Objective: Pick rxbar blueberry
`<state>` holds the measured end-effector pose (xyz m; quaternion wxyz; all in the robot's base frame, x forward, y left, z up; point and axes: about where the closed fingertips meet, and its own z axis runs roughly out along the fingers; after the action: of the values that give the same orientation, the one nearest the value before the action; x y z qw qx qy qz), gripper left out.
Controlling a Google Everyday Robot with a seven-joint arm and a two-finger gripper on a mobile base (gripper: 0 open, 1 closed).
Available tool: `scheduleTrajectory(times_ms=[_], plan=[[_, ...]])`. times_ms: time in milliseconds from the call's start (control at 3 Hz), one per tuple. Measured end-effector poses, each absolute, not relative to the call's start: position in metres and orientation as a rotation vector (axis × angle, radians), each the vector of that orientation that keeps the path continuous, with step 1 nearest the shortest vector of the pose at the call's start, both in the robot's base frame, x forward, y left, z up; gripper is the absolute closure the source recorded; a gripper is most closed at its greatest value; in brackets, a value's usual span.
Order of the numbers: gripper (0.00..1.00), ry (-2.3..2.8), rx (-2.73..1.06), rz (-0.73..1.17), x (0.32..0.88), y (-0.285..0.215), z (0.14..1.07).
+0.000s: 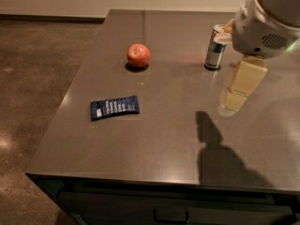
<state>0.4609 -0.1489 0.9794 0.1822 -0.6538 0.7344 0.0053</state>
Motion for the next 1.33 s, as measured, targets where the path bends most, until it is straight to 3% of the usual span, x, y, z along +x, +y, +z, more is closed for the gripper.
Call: scheduleTrajectory(times_ms=[1333], plan=[[0.0, 1.921, -2.037, 0.165, 0.469, 0.013, 0.921]])
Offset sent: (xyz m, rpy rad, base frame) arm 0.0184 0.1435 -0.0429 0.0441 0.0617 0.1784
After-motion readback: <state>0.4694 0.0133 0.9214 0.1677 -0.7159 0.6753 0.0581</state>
